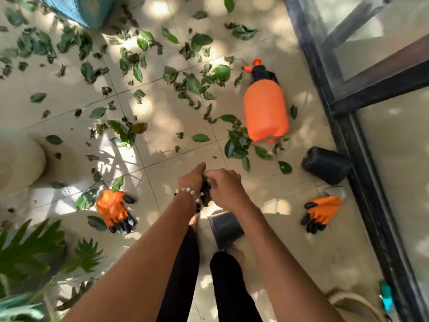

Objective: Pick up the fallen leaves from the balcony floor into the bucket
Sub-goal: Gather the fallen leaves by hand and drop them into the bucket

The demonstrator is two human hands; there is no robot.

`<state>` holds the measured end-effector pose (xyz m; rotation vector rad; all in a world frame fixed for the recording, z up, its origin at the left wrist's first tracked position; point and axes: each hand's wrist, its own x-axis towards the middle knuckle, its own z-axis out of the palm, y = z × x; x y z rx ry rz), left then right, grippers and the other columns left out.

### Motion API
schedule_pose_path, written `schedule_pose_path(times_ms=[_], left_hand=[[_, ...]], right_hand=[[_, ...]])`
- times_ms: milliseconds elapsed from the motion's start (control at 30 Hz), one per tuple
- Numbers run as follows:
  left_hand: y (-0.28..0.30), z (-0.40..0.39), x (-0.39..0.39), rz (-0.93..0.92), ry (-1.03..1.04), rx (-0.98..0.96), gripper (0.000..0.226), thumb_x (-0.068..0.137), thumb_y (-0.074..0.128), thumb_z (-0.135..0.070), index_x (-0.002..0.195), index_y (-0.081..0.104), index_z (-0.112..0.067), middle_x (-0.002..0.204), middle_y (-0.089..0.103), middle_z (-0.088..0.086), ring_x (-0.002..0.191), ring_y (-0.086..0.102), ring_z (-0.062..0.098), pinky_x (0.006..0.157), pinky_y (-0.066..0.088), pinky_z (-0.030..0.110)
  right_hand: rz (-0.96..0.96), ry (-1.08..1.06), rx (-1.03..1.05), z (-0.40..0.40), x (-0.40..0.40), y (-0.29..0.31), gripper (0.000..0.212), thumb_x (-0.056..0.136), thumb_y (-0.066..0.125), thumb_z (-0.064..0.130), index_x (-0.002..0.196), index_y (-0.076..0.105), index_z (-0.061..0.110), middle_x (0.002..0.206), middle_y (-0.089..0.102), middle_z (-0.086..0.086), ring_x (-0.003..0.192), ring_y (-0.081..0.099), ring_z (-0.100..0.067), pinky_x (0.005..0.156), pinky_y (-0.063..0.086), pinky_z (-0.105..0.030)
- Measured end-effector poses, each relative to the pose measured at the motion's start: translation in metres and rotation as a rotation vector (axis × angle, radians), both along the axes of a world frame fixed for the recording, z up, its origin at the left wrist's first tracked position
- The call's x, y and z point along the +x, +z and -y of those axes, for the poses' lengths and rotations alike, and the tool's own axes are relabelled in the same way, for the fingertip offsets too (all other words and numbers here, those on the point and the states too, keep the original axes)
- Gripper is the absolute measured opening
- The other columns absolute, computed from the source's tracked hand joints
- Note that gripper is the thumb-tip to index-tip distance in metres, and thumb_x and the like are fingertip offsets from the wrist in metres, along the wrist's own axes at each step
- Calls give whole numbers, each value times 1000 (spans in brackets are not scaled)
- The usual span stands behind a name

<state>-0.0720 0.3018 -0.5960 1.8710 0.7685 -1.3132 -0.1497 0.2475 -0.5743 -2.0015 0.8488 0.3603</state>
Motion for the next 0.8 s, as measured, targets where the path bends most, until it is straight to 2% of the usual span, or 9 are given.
schedule_pose_path(times_ms=[100,167,233,333,400,433,533,700,800], left_hand=[[4,7,-15,44,-44,-2,31,88,68,-34,85,67,-4,71,66,11,64,64,27,71,58,38],[4,15,-31,46,-126,-31,31,92,63,-30,86,69,0,66,63,14,57,61,26,61,58,38],[2,20,-47,31,-103,-65,33,93,62,-28,79,65,2,54,59,15,40,52,22,41,48,27],[-1,23,-63,66,-21,-71,33,92,64,-28,74,62,-1,50,56,13,35,47,19,38,42,22],[-8,20,-68,61,56,-69,31,92,65,-28,74,60,-3,53,54,13,35,46,20,37,41,22],[-13,19,-70,59,88,-66,30,92,65,-27,74,59,-4,54,53,13,35,46,20,37,41,21],[-35,17,-71,59,121,-42,28,92,65,-27,77,57,-4,55,51,11,35,46,19,36,40,20],[-83,22,-63,62,69,-26,27,93,64,-29,79,60,-6,59,52,10,35,46,18,37,42,20],[-110,27,-59,50,5,-24,27,91,65,-32,84,60,-6,58,53,9,37,47,18,39,43,22]], right_hand=[[-60,102,-11,18,-22,5,30,86,57,5,107,67,23,91,71,-2,96,60,-25,95,39,-36],[29,-140,-24,25,-39,1,19,82,69,12,95,65,25,81,71,1,84,64,-21,82,48,-31],[90,-423,43,31,-54,-6,22,75,79,17,80,57,21,71,66,3,70,63,-16,63,49,-27],[101,-755,86,45,-80,-27,27,76,80,22,68,55,18,63,59,7,59,55,-9,54,39,-15],[-29,-859,65,57,-102,-55,13,82,74,16,75,64,11,74,66,0,72,62,-16,57,37,-16],[-135,-862,42,65,-115,-73,7,85,69,13,84,69,6,86,71,-7,86,65,-23,65,40,-19],[-378,-806,7,86,-145,-127,28,89,65,19,110,67,0,116,66,-18,115,56,-34,91,45,-32],[-426,-664,-99,102,-151,-200,57,87,68,24,138,45,10,141,43,-20,130,40,-36,104,38,-38],[-472,-603,-176,100,-150,-229,65,91,63,23,149,33,20,155,22,-19,139,27,-41,107,38,-45]])
